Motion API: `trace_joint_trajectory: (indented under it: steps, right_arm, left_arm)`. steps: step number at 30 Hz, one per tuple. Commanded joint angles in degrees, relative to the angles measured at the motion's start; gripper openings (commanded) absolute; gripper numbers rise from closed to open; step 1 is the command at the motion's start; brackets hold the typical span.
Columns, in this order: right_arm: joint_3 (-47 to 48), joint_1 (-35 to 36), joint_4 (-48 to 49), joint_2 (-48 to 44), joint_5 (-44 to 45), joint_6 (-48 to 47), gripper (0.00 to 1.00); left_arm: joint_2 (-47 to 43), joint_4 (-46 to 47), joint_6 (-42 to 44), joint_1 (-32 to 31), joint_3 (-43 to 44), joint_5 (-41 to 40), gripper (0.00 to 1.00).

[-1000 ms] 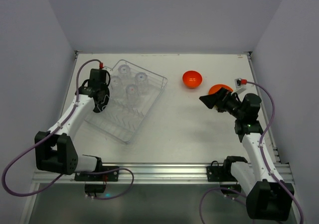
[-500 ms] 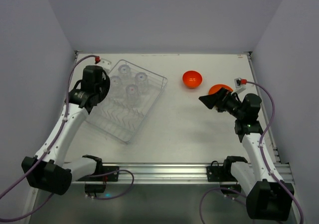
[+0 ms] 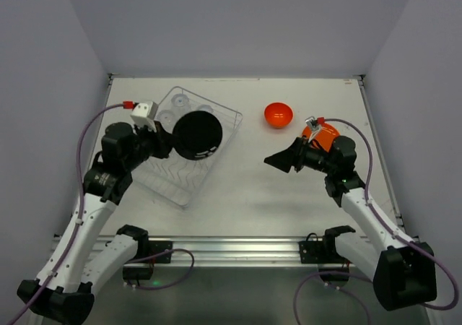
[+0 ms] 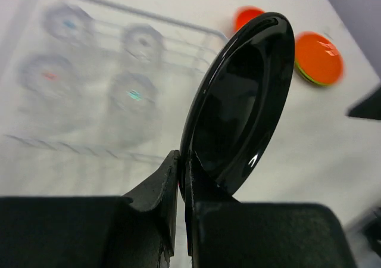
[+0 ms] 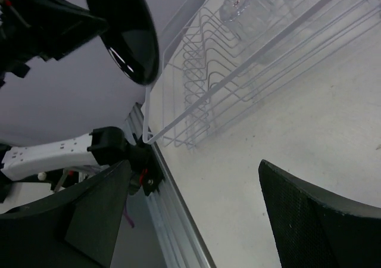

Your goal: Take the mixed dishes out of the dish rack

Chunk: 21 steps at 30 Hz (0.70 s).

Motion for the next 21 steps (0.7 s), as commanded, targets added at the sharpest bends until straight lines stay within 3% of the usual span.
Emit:
trace_joint_trajectory:
  steps: [1,2,4,8,10,15,19,21]
  right_arm:
    - [1.5,5.5,-2.7,-4.5,4.8,-4.5,0.89]
    - [1.5,6.6,-3.8,-5.4,6.3,-5.5,0.89]
    - [1.6,8.9,-7.4,-7.7,12.0,-7.7,0.88]
    - [2.8,11.1,-12.6,-10.1,17.9,-10.8,0.85]
    - [4.2,12.3,-15.0,-10.2,21.0,-12.8,0.79]
    - [7.0,14.7,-23.6,-8.5,23.9,-16.2,0.64]
    - [6.9,16.2,-26.6,-8.8,25.8,-17.9,0.38]
    - [6.4,16.4,-26.7,-9.8,25.7,-17.9,0.36]
  left_arm:
    - [-3.2,24.6,-25.1,-4.8,-13.0,17.9,0.0]
    - [-3.7,30.5,-28.9,-6.2,-19.8,17.4,0.0]
    - [-3.5,41.3,-34.9,-9.1,-25.1,15.4,0.0]
    - [0.7,51.8,-43.4,-18.0,-32.1,9.8,0.0]
    - [3.8,55.8,-44.9,-20.2,-33.7,8.4,0.0]
    - [7.3,58.6,-46.3,-25.7,-34.9,3.9,0.0]
    - [7.4,58.1,-45.9,-27.0,-35.0,2.2,0.0]
    - [6.6,57.0,-45.2,-27.0,-35.1,-0.3,0.0]
